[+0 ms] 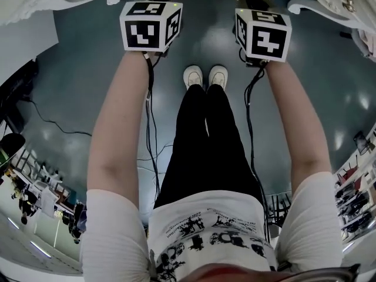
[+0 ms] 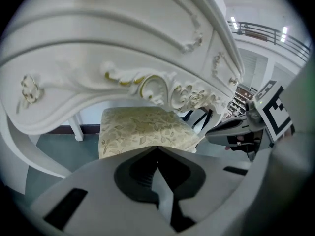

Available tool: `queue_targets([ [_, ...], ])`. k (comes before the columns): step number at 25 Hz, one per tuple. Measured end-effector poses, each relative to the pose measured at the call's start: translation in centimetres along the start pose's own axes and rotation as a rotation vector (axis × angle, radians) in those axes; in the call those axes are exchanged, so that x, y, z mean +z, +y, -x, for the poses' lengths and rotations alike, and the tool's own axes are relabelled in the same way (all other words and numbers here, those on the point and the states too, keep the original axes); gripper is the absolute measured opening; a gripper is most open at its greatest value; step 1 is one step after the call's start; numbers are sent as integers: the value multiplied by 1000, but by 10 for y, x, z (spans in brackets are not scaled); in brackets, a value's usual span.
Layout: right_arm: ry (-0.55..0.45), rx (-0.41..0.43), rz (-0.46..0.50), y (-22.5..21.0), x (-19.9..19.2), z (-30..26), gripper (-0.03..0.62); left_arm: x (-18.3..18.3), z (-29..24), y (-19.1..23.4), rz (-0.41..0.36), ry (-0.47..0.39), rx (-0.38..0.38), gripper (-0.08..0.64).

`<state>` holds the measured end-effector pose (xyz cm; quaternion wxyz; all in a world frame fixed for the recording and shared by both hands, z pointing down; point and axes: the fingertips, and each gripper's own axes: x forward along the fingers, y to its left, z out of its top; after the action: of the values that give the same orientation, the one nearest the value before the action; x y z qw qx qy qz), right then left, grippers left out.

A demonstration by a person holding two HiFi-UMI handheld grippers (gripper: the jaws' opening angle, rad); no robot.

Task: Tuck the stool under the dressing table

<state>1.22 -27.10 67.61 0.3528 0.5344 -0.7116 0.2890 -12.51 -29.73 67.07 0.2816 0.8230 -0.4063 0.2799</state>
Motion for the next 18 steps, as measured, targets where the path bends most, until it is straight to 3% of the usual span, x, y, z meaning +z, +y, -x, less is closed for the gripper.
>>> queue_targets([
  [6,-206,59,54,35,51,102,17,47,80,-42,-55,-119,-35,20],
  [12,-322,142,37,65,91,211,17,110,176,-98,-80,-264,-99,20],
  [18,-491,125,179,79,149,325,17,182,279,-141,-122,-421,-126,20],
])
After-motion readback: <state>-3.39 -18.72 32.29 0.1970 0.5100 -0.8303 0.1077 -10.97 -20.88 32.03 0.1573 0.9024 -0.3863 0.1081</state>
